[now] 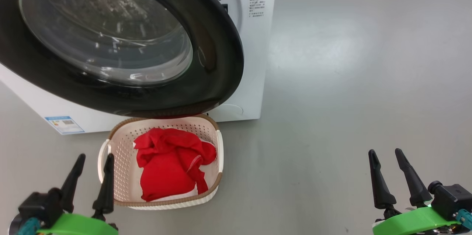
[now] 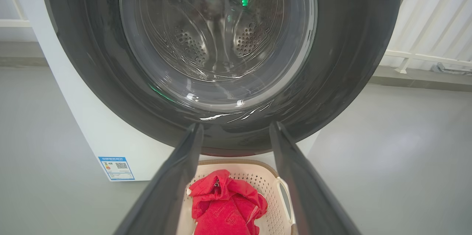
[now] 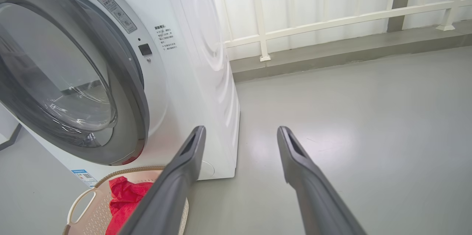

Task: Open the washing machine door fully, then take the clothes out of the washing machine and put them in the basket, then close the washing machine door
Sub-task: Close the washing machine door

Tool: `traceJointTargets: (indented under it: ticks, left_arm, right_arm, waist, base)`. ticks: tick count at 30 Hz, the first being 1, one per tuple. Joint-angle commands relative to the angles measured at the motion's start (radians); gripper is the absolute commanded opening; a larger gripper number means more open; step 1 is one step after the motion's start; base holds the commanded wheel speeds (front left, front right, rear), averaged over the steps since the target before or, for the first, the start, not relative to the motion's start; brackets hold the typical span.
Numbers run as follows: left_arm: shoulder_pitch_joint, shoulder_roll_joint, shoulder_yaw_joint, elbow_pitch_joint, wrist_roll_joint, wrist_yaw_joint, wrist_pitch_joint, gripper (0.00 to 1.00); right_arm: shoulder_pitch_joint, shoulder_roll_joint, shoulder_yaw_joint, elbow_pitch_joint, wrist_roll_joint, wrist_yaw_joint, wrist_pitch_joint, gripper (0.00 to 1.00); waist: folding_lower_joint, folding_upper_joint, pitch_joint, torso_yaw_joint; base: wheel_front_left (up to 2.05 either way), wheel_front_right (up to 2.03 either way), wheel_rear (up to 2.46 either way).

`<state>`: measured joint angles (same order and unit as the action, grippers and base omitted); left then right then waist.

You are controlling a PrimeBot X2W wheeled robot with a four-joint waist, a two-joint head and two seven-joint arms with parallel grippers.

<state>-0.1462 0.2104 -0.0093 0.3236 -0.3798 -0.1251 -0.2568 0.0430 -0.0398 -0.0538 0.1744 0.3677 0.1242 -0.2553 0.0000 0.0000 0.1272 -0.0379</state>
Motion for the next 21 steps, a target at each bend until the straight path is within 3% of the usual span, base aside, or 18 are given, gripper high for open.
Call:
traceJointTargets:
  ticks: [1, 21]
  left_arm:
    - [0.007, 0.019, 0.050, -0.036, 0.029, -0.006, -0.005, 1.00]
    - [0.128, -0.056, 0.151, -0.135, 0.124, -0.006, -0.005, 1.00]
  right_arm:
    - [0.002, -0.010, 0.016, -0.024, -0.011, 0.007, -0.006, 1.00]
    - [0.050, -0.010, -0.013, -0.036, -0.028, 0.007, -0.006, 1.00]
  waist:
    - [0.0000, 0.0000, -0.014, -0.002]
    - [0.0000, 0.0000, -0.042, 0.011]
  base:
    - [0.00, 0.00, 0.00]
    - [0.00, 0.00, 0.00]
